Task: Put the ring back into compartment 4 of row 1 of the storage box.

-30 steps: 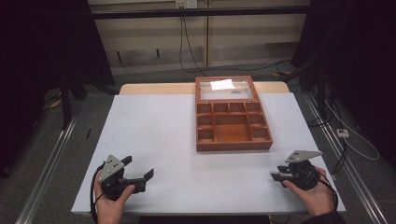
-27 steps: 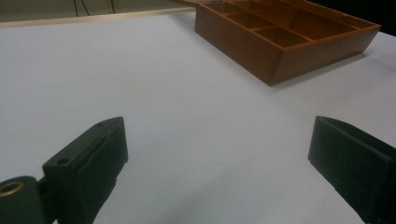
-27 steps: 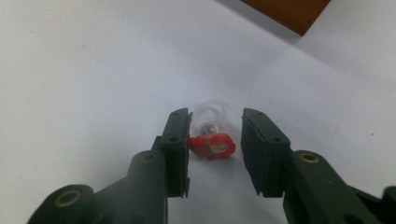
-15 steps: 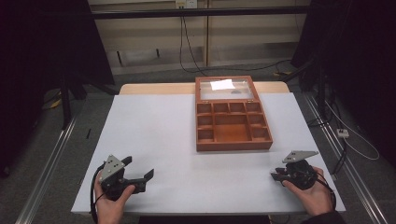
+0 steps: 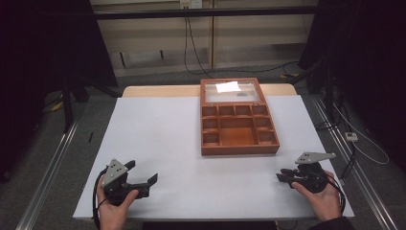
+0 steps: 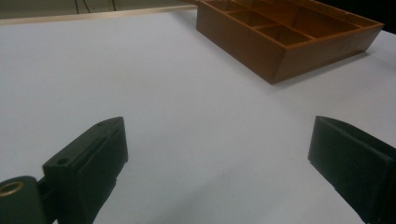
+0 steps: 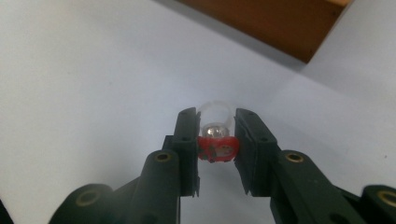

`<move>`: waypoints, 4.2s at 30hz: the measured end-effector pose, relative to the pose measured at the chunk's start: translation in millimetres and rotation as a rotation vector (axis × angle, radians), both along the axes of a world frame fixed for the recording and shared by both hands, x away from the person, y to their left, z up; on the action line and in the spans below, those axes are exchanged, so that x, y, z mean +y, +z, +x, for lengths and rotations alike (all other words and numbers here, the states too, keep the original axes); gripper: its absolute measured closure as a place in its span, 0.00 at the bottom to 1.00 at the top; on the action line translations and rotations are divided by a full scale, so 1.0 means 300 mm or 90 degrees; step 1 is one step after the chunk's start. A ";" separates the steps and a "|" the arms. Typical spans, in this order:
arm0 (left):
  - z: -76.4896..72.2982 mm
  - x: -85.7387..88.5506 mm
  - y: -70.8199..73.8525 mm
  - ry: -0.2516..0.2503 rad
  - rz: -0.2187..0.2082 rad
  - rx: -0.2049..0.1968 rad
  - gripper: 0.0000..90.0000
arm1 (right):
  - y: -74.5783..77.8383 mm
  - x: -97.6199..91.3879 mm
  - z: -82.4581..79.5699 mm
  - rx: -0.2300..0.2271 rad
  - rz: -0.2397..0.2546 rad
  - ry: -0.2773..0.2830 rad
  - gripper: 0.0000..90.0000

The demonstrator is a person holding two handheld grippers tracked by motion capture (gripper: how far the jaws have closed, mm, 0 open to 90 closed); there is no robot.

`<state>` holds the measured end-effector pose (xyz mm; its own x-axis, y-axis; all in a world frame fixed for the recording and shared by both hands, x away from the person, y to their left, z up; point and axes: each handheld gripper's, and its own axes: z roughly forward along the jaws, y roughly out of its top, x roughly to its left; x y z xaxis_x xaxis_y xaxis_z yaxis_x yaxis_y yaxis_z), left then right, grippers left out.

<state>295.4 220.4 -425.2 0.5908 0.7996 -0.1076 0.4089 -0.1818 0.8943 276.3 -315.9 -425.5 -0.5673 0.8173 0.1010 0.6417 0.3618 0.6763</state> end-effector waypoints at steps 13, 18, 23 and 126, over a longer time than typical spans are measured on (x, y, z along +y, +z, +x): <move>0.001 0.001 -0.001 -0.003 0.002 0.002 0.05 | 0.037 0.021 0.022 -0.034 0.000 0.015 0.79; 0.001 -0.001 -0.001 -0.006 0.003 0.000 0.05 | 0.053 0.017 0.037 -0.043 0.015 0.009 0.79; 0.002 0.002 -0.001 0.000 0.001 0.001 0.05 | 0.088 0.027 0.047 -0.058 0.025 0.018 0.79; 0.010 0.002 -0.005 -0.019 -0.010 0.004 0.04 | 0.299 0.063 0.555 -0.136 0.020 -0.002 0.79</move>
<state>298.5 221.0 -426.7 0.6139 0.7797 -0.1233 0.4084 -0.1800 0.8949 442.9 -297.1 -335.8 -0.5759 0.8175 0.0044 0.4835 0.3362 0.8082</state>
